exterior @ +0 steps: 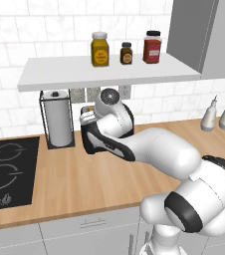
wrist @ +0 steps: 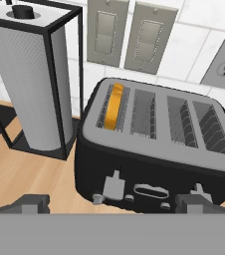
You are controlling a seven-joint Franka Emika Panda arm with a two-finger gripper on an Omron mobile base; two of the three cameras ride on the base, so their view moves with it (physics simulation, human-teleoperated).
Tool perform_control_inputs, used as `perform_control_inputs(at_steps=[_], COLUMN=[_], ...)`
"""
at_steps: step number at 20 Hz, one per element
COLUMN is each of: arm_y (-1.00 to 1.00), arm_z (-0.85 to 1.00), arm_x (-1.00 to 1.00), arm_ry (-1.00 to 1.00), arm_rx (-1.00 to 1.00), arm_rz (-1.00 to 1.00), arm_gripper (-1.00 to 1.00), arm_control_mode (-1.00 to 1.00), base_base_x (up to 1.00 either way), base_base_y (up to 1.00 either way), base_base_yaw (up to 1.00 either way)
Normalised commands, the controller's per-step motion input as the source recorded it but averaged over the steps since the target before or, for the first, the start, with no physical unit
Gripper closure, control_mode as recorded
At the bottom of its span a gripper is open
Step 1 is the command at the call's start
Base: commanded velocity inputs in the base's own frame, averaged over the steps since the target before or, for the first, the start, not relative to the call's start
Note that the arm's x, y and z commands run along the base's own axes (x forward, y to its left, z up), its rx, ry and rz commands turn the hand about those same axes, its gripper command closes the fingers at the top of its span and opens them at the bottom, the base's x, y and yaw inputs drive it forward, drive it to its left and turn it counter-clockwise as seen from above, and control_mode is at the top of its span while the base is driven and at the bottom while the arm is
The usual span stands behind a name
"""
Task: Start the toaster. Once the lever pops up, take the bread to the plate on the dining counter.
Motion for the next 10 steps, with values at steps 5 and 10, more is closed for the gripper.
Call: perform_control_inputs(at_steps=[5, 10], arm_y=[0.00, 0.00], arm_z=[0.00, 0.00], arm_x=[0.00, 0.00], arm_ry=[0.00, 0.00], arm_rx=[0.00, 0.00], arm_rz=[0.00, 0.00], arm_gripper=[-1.00, -1.00], arm_control_mode=[-1.00, -1.00], base_base_x=[0.00, 0.00], base_base_y=[0.00, 0.00], base_base_yaw=[0.00, 0.00])
